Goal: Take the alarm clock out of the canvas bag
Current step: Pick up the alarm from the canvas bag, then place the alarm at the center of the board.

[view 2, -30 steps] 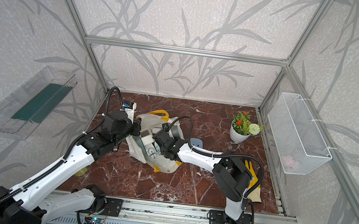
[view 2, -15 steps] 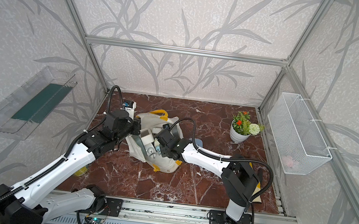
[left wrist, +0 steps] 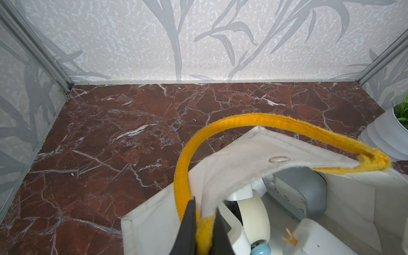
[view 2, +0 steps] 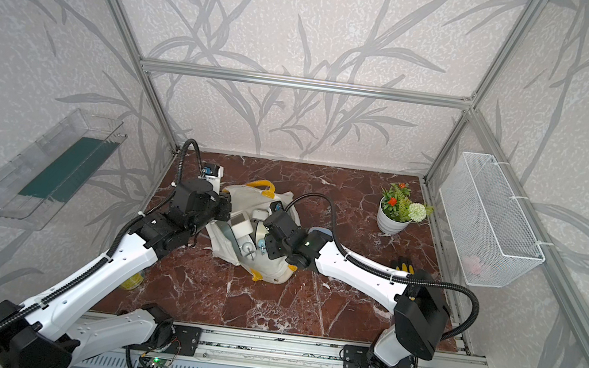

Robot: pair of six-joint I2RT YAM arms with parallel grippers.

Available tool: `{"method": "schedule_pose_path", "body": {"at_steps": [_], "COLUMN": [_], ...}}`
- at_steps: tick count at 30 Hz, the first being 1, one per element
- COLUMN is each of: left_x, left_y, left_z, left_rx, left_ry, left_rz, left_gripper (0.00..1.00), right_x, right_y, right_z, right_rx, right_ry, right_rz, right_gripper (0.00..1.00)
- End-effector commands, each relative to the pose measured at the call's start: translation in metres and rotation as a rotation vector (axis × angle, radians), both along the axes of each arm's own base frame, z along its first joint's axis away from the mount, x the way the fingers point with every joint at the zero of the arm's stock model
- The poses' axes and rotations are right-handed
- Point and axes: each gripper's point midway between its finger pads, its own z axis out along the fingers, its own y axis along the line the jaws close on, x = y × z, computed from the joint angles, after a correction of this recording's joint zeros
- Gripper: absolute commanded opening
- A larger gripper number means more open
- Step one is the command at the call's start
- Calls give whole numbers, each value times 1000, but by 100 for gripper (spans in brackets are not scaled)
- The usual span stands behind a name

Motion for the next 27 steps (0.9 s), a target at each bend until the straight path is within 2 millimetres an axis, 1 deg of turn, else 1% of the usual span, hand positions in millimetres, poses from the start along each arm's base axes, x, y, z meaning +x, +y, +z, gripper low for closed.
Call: {"method": "schedule_pose_path", "body": {"at_steps": [1,6,9,21,27], "left_x": [0,1,1,3,3], "left_y": [8,8,8,10,11], "left_z": [13,12,13,12,13], "left_rx": [-3,1,1,17,20], "left_ry": [-21,-17,-19,-22,-27], "left_rz": [44,47,47,55,59], "left_gripper": [0,0,0,0,0], "right_x": [-2,-8,-10,-10,-7], "right_y": [5,2,-5,-35,-50], "right_z": [32,52,61,84,91], "right_rx": [88,132,159,333,404], "right_ry": [-72,-115,-128,-197,-214], "right_rz": [45,87,93,84,63], "right_gripper": [19,19,20,20,20]}}
